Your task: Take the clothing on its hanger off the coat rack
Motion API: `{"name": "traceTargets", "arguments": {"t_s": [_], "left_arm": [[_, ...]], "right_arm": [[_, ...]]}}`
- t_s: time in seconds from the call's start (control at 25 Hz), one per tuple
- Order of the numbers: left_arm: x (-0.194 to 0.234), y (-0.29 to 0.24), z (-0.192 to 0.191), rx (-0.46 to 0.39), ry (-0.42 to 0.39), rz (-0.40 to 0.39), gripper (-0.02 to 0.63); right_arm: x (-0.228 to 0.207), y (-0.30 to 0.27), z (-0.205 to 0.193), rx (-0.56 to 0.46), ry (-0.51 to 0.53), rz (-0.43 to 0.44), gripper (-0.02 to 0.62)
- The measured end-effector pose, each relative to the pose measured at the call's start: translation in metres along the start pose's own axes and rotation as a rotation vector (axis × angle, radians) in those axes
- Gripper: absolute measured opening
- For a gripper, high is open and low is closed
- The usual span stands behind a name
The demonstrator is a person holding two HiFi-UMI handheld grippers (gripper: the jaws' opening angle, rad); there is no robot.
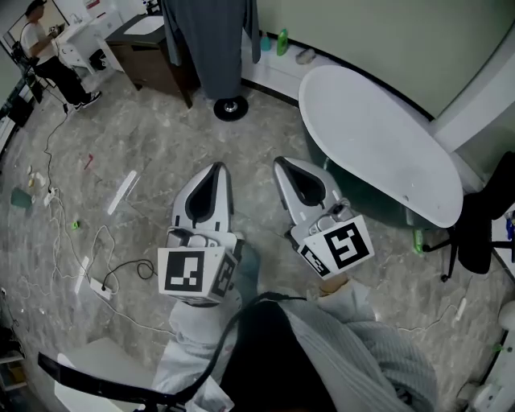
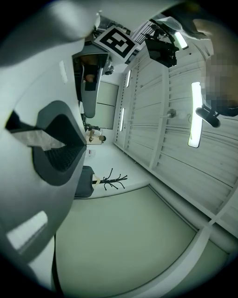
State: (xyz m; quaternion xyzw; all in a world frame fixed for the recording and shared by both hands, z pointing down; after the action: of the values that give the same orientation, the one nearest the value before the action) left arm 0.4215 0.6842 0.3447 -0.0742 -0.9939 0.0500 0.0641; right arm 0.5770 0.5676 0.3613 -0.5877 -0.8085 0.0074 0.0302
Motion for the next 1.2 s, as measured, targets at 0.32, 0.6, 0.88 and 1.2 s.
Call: {"name": "traceTargets", "arguments": {"t_s": [0.32, 0.6, 0.88, 1.2], "left_arm": [[0.149, -0.129, 0.065, -0.044, -0.050, -0.024, 0.005], [0.243, -0.231, 0.076, -0.003, -0.033, -0.033, 0.005], [0.319, -0.369, 0.075, 0.021, -0.016, -0.006, 0.005], [0.400, -0.537, 0.140, -0.048, -0.053, 0.035, 0.005]], "right_arm": [[-0.055, -0.195, 0.036, -0.050, 0.036, -0.028, 0.002], [-0.108, -0.318, 0.022, 0.001, -0.010, -0.074, 0.002], [-0.207, -0.453, 0.006, 0.016, -0.008, -0.064, 0.002], [-0.333, -0.613, 0.050, -0.045, 0.054, -0.046, 0.002]]}}
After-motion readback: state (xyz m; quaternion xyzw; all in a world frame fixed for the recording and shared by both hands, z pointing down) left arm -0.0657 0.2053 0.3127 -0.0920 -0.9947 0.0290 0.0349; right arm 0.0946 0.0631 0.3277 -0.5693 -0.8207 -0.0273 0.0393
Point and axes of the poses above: the fingertips, and each gripper's own axes: y backward along the fingers, x to its left, z out of its top, the point moved 10 cm from there along y, backward along the fingers, and after that the axes turned 11 degrees about x, right-handed, at the moved point
